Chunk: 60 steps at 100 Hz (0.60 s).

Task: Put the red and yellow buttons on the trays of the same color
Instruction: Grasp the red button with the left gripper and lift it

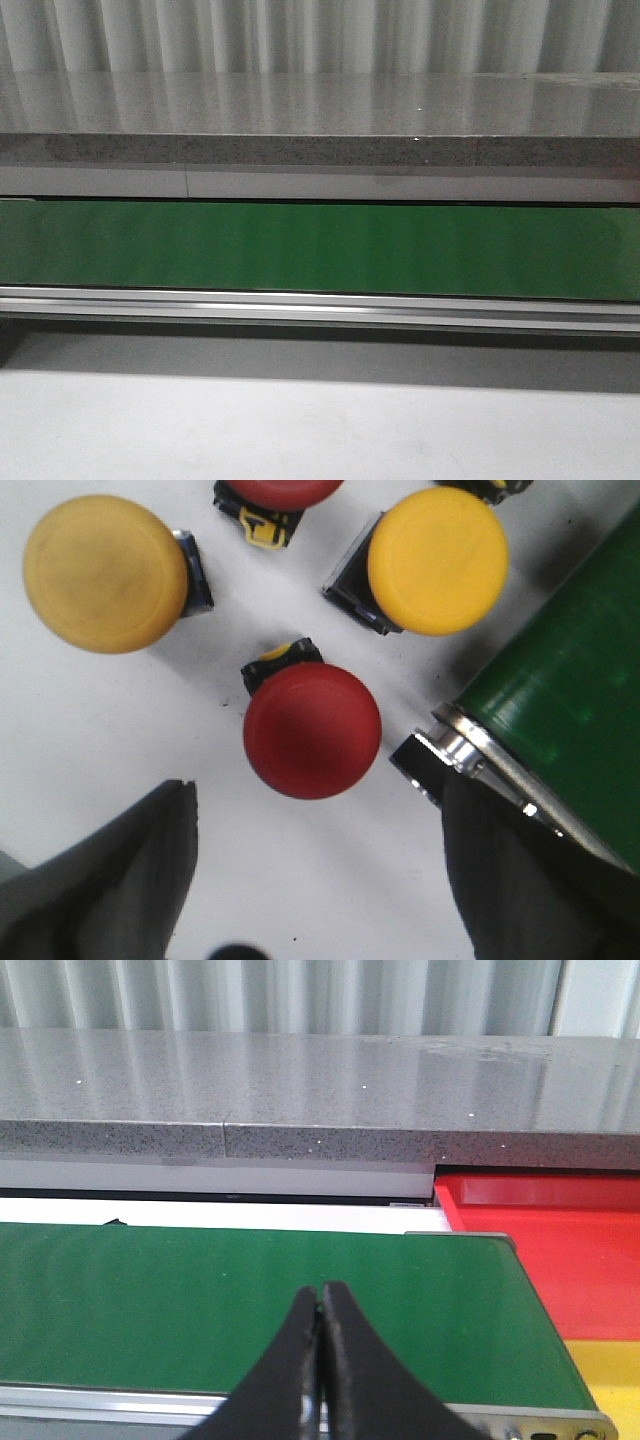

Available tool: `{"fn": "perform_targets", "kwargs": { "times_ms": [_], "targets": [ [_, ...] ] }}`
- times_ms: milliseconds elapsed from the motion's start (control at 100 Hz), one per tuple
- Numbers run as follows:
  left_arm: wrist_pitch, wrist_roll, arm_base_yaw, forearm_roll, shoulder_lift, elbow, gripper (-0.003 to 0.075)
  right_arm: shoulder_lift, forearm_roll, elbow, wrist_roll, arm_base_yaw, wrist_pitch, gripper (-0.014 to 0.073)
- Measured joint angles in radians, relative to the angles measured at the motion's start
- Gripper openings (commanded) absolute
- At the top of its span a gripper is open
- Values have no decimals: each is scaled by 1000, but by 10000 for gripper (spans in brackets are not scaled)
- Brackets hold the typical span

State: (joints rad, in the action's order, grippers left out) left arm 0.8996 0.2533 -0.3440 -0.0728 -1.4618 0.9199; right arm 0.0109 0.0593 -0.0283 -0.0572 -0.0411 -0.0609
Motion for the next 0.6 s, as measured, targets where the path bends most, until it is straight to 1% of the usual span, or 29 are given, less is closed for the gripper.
{"fn": "perform_targets", "kwargs": {
  "times_ms": [180, 350, 600],
  "targets": [
    [-41, 9, 0, -4, -19, 6, 488, 0, 0, 0, 0, 0, 0, -65],
    [-57, 36, 0, -6, -19, 6, 437, 0, 0, 0, 0, 0, 0, -65],
    [-61, 57, -1, -8, -19, 6, 437, 0, 0, 0, 0, 0, 0, -65]
  ]
}}
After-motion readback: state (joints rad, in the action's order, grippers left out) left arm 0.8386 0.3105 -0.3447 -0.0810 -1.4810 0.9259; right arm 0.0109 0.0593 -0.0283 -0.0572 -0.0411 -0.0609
